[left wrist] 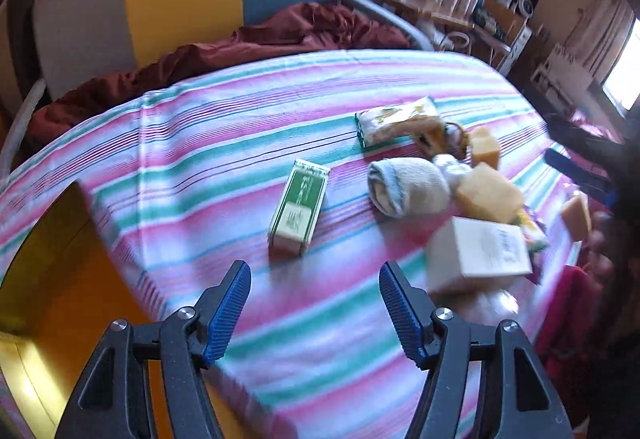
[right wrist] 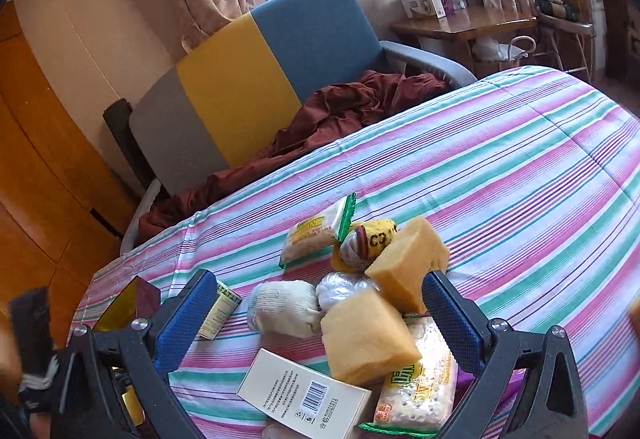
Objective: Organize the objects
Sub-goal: 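Move the left tool toward the small green-and-white box on the cloth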
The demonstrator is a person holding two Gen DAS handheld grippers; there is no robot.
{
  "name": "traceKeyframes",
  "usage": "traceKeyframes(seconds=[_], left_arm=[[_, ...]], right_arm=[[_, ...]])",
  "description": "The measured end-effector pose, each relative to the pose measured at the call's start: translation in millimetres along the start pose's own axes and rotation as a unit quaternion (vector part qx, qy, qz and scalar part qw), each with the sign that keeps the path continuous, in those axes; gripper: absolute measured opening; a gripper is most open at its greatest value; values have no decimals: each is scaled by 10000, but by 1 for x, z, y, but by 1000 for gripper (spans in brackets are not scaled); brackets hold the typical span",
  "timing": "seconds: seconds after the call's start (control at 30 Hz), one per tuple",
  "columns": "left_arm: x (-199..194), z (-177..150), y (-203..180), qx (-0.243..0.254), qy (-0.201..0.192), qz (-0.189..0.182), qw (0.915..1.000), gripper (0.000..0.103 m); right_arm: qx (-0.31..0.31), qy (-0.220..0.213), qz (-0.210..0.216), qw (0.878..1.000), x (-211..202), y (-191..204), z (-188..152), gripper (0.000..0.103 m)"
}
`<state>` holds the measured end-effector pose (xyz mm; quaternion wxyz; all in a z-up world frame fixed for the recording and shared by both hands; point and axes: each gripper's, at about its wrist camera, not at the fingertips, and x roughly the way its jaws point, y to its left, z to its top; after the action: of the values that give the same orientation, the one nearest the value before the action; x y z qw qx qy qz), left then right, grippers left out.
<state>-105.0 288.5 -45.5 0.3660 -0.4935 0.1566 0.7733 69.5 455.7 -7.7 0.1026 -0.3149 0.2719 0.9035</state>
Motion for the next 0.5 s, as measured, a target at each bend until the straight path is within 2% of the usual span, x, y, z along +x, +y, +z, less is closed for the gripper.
traceKeyframes(seconds=[0.2,0.33,0.37,0.5], left_arm=[[41,29,-2,137,253,397,9988,68],[61,43,-3,246,342,828,9957,60],[66,46,-3,244,429,804,9955,60],[89,48,-9,350,748,775,9936,46]], right_arm=[[94,56,105,9999,3,-5,2,103],[37,65,123,9999,4,-4,3,103],[41,68,126,9999,4,-4,4,103],[81,76,120,9999,6,-7,4,103]])
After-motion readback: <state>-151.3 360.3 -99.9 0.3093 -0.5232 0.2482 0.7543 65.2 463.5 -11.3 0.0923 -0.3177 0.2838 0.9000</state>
